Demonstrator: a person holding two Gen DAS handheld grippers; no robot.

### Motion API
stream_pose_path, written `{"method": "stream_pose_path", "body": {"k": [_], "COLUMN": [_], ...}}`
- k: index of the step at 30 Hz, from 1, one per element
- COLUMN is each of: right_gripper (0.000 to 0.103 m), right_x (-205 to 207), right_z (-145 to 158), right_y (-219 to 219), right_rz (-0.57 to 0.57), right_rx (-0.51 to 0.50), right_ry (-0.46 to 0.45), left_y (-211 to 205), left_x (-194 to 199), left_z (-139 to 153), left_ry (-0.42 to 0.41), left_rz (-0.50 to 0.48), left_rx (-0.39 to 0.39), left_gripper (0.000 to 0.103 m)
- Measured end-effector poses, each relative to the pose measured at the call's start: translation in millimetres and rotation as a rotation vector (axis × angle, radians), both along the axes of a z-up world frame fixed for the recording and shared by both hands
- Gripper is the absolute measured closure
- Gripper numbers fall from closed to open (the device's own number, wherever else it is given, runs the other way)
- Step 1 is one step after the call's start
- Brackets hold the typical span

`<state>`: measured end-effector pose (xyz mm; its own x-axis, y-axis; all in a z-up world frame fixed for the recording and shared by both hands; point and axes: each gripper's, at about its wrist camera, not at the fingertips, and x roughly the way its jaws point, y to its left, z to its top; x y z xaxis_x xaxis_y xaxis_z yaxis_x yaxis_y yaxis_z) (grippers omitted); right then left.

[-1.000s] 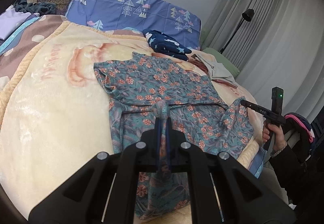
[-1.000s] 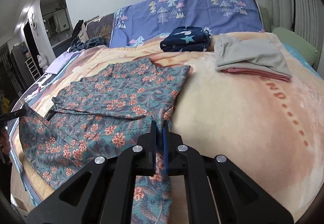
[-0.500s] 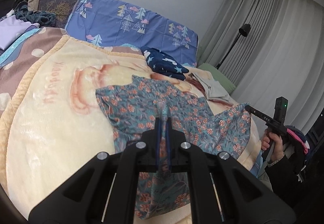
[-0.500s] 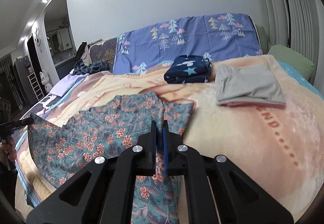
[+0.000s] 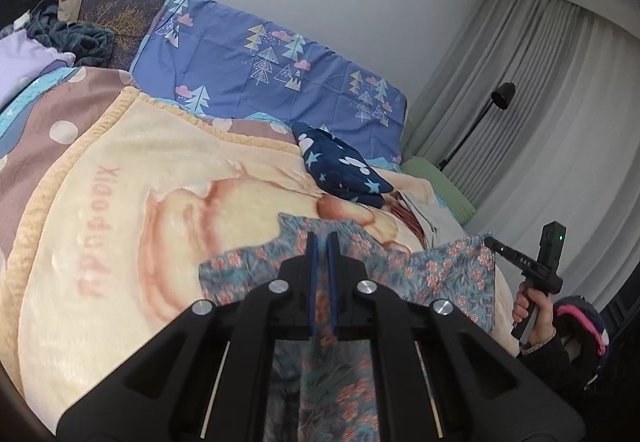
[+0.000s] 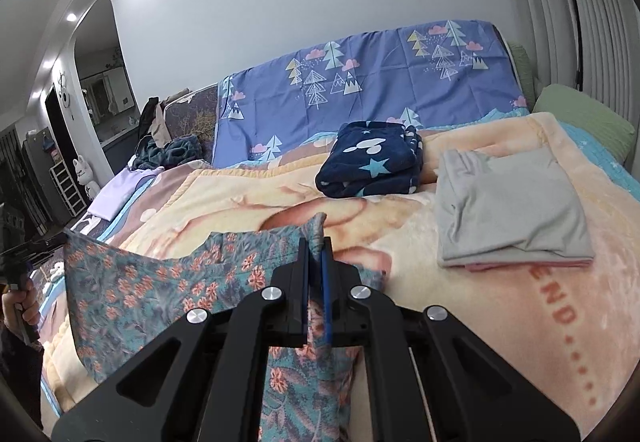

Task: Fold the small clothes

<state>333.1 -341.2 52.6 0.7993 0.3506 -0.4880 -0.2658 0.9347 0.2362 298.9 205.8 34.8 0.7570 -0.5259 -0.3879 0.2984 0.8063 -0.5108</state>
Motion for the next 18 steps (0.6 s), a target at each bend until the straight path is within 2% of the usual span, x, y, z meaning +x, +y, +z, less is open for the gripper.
{"method": "stream_pose_path", "body": {"k": [3,7,9,11,12,15,18], "right_gripper": [0.098,0.098,0.098,0.098,0.098,0.098,0.098], "right_x": [29,57,63,66,67,67,64], "right_z": [-7,-29,-45,-58,-66,-79,-82], "right_y": [2,5,1,-3,-5,-5,-5], "right_rz": [0.003,-0.006,-0.009,-0.01,-0.009,-0.008,0.001], "right_rx": [0.002,0.006,0.026,0.037,0.052,0.049,0.073], "right_ry": [0.013,0.06,0.087,0.111,0.129,0.148,0.154], "left_y": [10,11,4,-5,-9,-29,-42], "left_x": [32,61,71,75,75,71,74], "left_z": [-7,-33,-54,-70,-75,-84,-89], "left_ry": [0.024,0.095,0.155,0.201,0.213,0.236,0.256], "left_rz": [0.01,-0.017,-0.011,-0.027,-0.034,-0.079,-0.04], "left_rx": [-0.038,-0.035,0.031,0.105,0.129,0.211,0.338], "left_gripper": [0.099,0.099,0.094,0.085,0.077,0.068,0.06]}}
